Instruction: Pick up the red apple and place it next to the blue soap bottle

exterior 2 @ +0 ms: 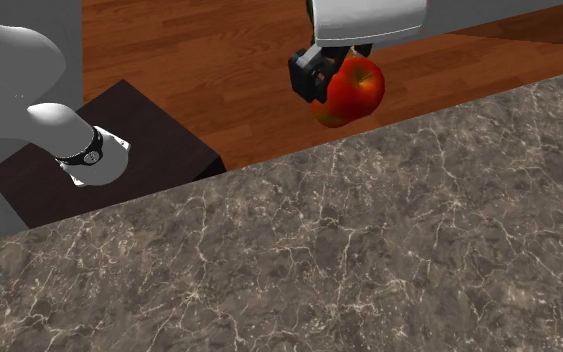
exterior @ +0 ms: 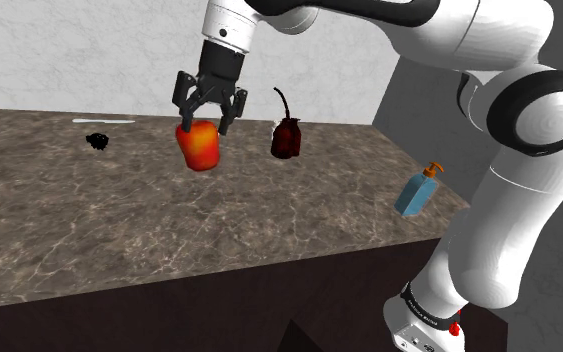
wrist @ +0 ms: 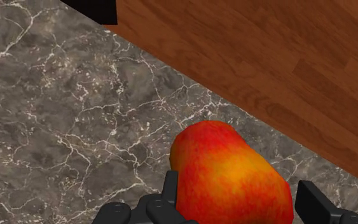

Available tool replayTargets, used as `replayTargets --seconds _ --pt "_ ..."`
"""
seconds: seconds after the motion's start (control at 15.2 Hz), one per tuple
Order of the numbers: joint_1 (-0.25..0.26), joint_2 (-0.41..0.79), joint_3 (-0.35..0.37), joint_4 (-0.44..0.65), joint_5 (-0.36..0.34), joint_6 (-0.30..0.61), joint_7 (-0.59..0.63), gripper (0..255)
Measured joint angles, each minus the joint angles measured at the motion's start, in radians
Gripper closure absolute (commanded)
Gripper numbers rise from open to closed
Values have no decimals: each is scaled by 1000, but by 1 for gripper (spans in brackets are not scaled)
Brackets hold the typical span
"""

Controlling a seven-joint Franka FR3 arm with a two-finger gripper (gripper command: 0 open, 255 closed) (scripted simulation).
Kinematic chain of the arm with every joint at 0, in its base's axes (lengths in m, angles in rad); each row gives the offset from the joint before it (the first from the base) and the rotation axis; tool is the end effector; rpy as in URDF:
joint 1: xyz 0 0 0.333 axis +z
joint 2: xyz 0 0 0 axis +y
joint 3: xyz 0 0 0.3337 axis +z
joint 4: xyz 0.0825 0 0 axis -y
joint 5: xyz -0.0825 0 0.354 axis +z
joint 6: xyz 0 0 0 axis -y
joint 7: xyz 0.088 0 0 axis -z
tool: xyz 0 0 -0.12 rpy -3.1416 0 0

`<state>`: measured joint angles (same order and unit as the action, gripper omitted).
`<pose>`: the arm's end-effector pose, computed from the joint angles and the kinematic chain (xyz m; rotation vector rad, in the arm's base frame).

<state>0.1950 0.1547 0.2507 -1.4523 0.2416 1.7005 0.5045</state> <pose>0.5242 0.2652 0.6151 -2.8457 0.1184 0.0582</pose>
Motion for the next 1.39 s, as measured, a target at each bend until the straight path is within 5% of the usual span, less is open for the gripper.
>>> replayTargets --seconds 0.53,1.39 --pt "5 39 2 158 -12 -115 32 255" --pt "-150 -260 -129 -175 65 -155 -243 255"
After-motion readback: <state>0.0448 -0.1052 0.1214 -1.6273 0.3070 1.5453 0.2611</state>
